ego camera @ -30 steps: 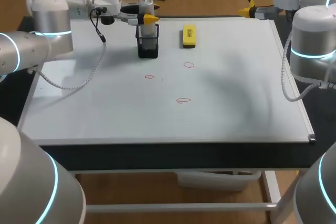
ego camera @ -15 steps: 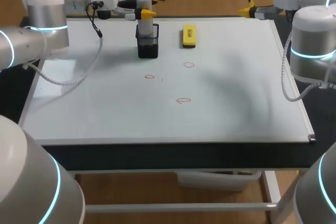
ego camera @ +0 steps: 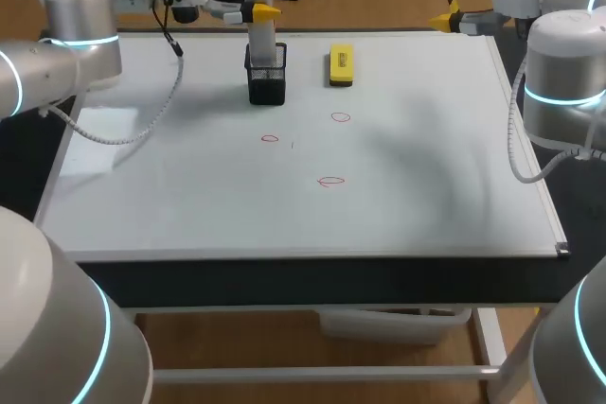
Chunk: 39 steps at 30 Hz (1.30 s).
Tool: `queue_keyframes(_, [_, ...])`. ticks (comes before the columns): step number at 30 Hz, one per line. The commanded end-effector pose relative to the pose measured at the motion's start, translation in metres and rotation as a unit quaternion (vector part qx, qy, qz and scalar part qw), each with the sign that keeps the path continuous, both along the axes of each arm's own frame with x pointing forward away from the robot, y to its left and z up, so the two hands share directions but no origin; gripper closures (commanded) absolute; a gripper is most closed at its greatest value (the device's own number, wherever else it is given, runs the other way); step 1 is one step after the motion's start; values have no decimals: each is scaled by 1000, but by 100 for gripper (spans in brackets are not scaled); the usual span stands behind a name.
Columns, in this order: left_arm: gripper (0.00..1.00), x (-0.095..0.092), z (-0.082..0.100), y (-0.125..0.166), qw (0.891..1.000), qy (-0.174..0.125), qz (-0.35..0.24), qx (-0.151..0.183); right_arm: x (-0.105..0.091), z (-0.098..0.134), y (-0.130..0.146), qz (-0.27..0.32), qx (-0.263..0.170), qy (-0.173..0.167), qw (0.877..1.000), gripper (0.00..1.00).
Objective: Pick up the inspection probe, press it on each red-marked spot on the whiteboard one by one, put down the probe, pick up the eraser, and wipe off all the red marks.
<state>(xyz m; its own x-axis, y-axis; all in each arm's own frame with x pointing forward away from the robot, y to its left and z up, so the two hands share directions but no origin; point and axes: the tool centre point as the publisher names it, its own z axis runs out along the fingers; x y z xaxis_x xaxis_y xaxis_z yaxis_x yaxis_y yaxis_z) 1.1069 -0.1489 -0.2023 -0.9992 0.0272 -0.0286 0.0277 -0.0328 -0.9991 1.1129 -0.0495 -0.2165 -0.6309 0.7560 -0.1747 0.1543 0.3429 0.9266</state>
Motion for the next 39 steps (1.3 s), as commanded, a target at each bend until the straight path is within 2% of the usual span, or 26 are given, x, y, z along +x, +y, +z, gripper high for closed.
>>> queue_keyframes(1, [100,-8,12,1,1000,-4,9,7,1,0,0,0,-1,1,1000,0])
queue_keyframes(10, [100,-13,28,4,1000,-14,14,-2,1,0,0,0,-1,1,1000,0])
queue_keyframes(15, [100,-23,40,10,1000,-21,18,-2,1,0,0,0,-1,1,1000,0])
queue_keyframes(21, [100,-32,47,24,999,-28,27,-3,1,0,0,0,-1,1,1000,0])
queue_keyframes(34, [100,-49,38,79,996,-23,82,4,1,0,0,0,-1,1,1000,0])
queue_keyframes(39, [100,-57,29,98,994,-32,102,7,1,0,0,0,-1,1,1000,0])
